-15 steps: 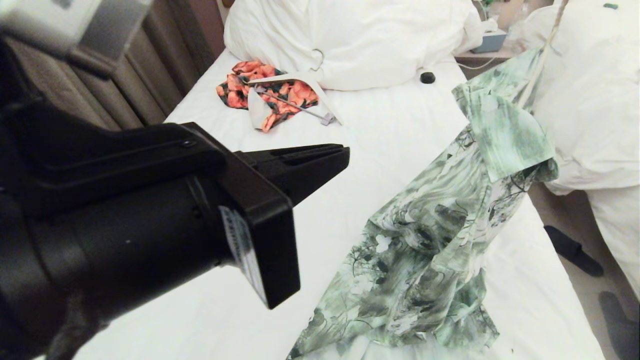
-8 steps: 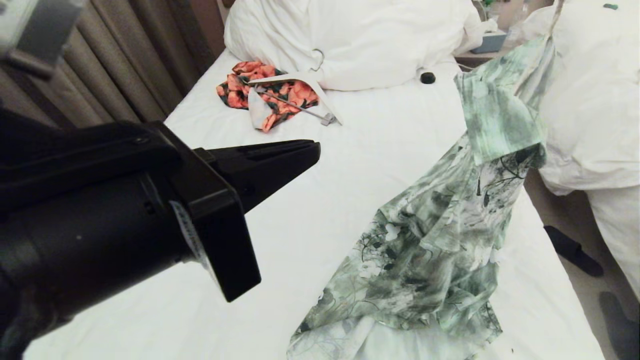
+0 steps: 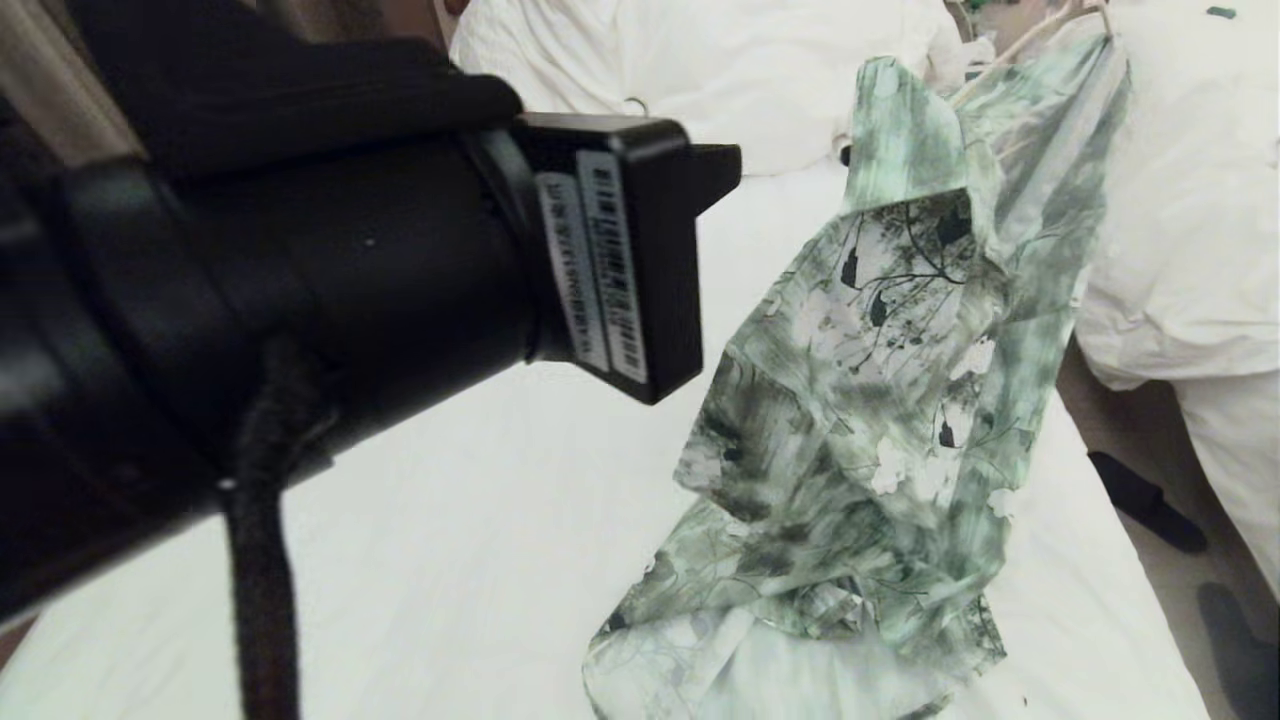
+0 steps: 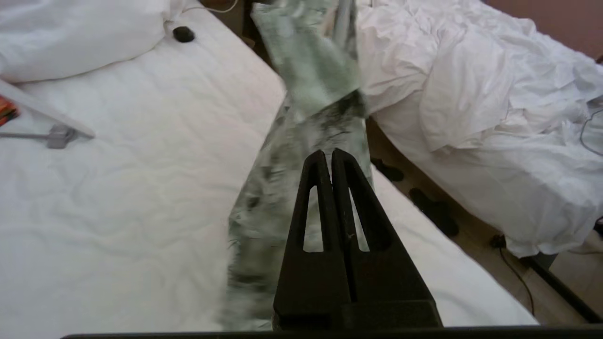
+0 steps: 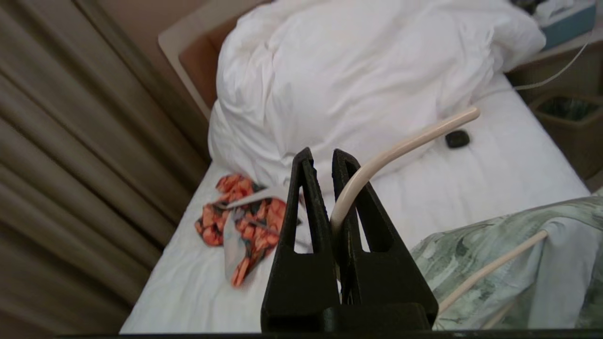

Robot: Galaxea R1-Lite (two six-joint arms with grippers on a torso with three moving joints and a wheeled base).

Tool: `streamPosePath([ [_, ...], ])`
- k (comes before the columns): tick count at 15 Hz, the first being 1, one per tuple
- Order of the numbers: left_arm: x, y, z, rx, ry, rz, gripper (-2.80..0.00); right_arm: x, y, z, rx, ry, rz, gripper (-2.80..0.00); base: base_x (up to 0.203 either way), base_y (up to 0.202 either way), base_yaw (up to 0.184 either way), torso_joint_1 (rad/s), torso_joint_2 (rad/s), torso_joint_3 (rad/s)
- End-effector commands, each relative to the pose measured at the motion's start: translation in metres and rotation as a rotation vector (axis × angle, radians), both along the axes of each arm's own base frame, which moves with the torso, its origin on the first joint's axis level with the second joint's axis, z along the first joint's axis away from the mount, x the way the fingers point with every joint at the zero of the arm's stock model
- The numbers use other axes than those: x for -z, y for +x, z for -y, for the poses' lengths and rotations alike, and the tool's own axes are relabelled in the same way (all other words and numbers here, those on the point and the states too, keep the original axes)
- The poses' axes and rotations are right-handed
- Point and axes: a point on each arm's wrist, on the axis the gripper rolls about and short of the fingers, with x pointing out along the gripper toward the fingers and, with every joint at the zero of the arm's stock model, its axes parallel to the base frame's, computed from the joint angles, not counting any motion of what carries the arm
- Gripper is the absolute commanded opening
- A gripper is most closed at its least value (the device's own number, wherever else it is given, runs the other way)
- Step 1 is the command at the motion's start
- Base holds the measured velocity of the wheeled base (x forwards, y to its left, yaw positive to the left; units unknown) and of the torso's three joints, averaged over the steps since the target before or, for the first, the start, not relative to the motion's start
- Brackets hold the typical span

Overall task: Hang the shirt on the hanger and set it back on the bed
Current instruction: Take the clothes hanger out of the clothes

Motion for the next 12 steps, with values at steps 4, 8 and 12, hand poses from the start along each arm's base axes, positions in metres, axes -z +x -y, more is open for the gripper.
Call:
streamPosePath([
  [4, 0.028, 0.0, 0.08, 0.026, 0.007, -0.005, -2.8, 0.005, 0.017, -0.01, 0.067, 0.016, 0.051, -2.8, 0.0, 0.0, 0.0, 0.0, 0.0, 0.0],
  [8, 0.037, 0.009, 0.13, 0.02, -0.07, 0.023, -2.8, 0.017, 0.038, -0.018, 0.161, 0.056, 0.016, -2.8, 0.0, 0.0, 0.0, 0.0, 0.0, 0.0],
  [12, 0.055, 0.026, 0.164, -0.008, -0.082, 0.025, -2.8, 0.026, 0.044, -0.034, 0.136, 0.062, -0.014, -2.8, 0.0, 0.0, 0.0, 0.0, 0.0, 0.0],
])
